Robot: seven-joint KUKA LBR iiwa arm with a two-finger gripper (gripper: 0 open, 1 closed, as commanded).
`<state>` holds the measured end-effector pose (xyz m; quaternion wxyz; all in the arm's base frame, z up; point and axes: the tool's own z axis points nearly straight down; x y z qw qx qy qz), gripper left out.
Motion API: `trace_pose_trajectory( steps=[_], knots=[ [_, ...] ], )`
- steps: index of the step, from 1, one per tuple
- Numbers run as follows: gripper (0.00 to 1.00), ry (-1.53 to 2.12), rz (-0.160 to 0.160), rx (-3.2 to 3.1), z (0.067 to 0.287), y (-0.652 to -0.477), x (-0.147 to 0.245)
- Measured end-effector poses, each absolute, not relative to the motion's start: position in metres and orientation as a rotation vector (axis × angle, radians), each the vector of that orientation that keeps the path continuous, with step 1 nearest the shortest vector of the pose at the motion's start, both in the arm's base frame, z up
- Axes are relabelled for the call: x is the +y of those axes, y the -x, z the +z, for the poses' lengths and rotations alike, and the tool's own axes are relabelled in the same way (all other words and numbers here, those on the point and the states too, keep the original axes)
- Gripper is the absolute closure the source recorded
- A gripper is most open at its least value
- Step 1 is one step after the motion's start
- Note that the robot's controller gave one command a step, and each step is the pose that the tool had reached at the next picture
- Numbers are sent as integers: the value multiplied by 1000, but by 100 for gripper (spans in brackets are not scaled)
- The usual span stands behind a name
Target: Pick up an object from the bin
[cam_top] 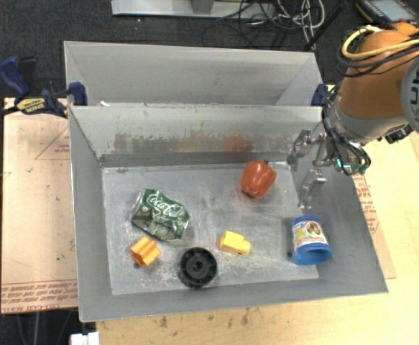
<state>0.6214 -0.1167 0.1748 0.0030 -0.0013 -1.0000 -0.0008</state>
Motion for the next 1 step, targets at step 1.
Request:
trace_pose_trajectory(
  steps=[1],
  knots=[
    [0, 1, 0, -3144, 180, -623, -116]
  ],
)
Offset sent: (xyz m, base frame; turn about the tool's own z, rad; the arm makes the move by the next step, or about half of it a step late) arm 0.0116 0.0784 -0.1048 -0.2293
